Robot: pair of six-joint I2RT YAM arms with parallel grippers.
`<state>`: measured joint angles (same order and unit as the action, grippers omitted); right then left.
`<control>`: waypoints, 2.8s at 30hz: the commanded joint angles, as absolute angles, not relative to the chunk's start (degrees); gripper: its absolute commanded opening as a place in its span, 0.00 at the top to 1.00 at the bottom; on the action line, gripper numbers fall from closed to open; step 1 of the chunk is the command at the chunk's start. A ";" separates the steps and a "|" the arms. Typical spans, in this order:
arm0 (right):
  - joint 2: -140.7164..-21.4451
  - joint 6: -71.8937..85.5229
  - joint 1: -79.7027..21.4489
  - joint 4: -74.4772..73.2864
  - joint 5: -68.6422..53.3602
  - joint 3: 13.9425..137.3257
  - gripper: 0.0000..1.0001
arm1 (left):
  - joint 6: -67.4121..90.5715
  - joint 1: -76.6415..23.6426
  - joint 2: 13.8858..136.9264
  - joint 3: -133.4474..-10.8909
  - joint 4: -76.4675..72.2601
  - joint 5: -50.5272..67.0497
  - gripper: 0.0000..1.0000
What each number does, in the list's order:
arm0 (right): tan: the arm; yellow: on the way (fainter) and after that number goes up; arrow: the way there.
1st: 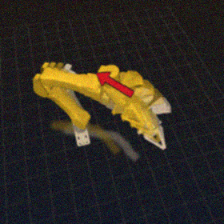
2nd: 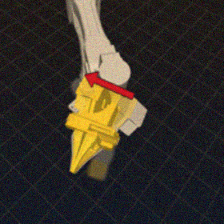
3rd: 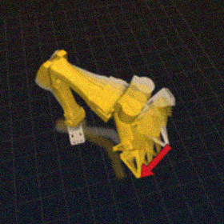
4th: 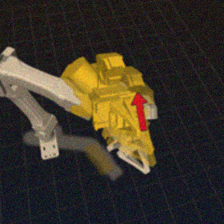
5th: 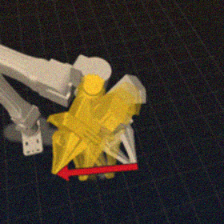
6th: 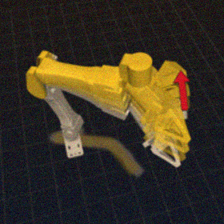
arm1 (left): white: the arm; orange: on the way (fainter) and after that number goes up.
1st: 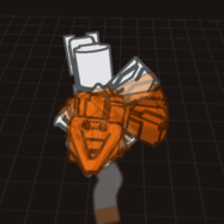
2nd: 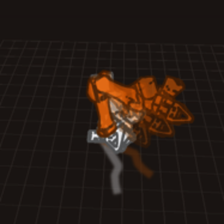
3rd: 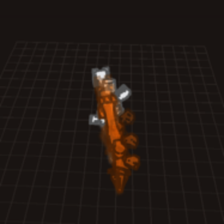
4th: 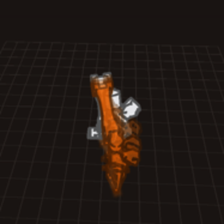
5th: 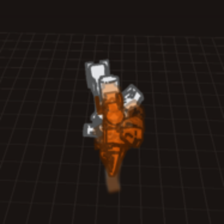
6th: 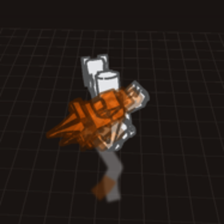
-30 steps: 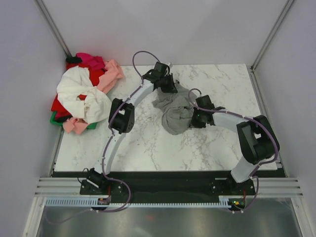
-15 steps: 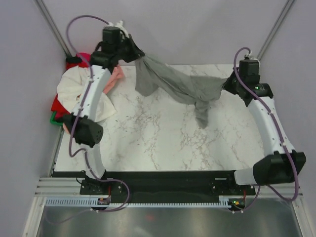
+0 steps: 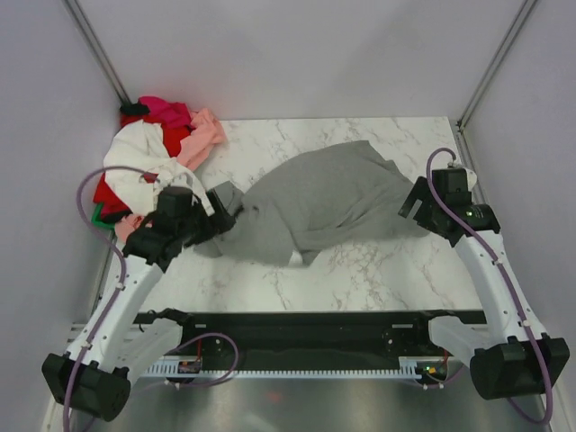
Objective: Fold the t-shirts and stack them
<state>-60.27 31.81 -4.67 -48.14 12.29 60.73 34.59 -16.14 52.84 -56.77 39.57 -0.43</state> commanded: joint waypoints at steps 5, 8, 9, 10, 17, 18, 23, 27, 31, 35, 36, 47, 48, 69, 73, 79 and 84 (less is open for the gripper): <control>-56.07 31.55 -4.66 -47.47 9.24 57.75 0.02 | 47.19 -15.56 33.24 -39.82 44.30 -6.94 0.00; -57.30 31.46 -4.66 -45.63 6.42 55.74 0.02 | 48.78 -15.64 34.70 -40.25 43.34 -7.83 0.01; -57.57 31.55 -4.75 -44.83 5.63 54.94 0.02 | 48.34 -15.64 36.28 -40.78 42.37 -7.21 0.05; -57.83 31.73 -4.66 -44.13 3.97 54.15 0.02 | 47.73 -15.64 38.56 -41.22 41.75 -4.86 0.07; -61.16 31.20 -4.83 -38.50 0.44 48.78 0.03 | 40.79 -23.61 62.20 -46.83 35.86 -3.15 0.34; -61.52 30.85 -4.75 -38.15 0.27 48.61 0.03 | 40.52 -25.38 66.58 -49.37 35.08 -5.25 0.34; -63.45 29.27 -4.83 -36.74 0.09 48.43 0.03 | 37.89 -31.99 80.84 -57.82 33.31 -6.77 0.24; -64.86 28.39 -4.83 -36.12 0.18 48.51 0.02 | 37.27 -31.99 92.35 -63.63 33.31 -7.03 0.21; -66.88 27.51 -4.75 -35.33 -1.65 48.78 0.02 | 37.44 -31.99 98.78 -65.74 33.05 -7.64 0.37; -69.25 26.72 -5.01 -34.02 -3.43 48.60 0.02 | 36.13 -31.99 100.89 -66.27 30.59 -6.60 0.48; -69.52 26.72 -5.18 -33.67 -3.43 48.52 0.02 | 35.69 -31.99 101.07 -66.36 29.89 -5.98 0.61; -75.39 29.88 -7.98 -26.83 -5.61 47.02 0.02 | 31.48 -31.90 77.29 -74.62 42.26 -8.70 0.96; -76.45 31.36 -9.30 -25.24 -6.41 47.11 0.02 | 31.03 -31.90 74.82 -74.45 43.49 -8.70 0.94; -85.52 37.36 -22.59 -21.09 -4.93 52.57 0.03 | 53.98 -31.99 24.24 -46.50 68.31 -12.31 0.00; -82.62 36.74 -22.59 -20.92 -4.39 48.71 0.03 | 48.43 -25.67 38.47 -45.53 61.27 -4.13 0.31; -79.63 36.47 -22.68 -15.05 -4.39 41.93 0.03 | 46.86 -25.67 52.62 -50.09 47.30 -6.13 0.21; -81.03 34.99 -22.85 -12.13 -4.75 39.12 0.03 | 41.76 -16.36 69.42 -51.16 37.74 -3.45 0.29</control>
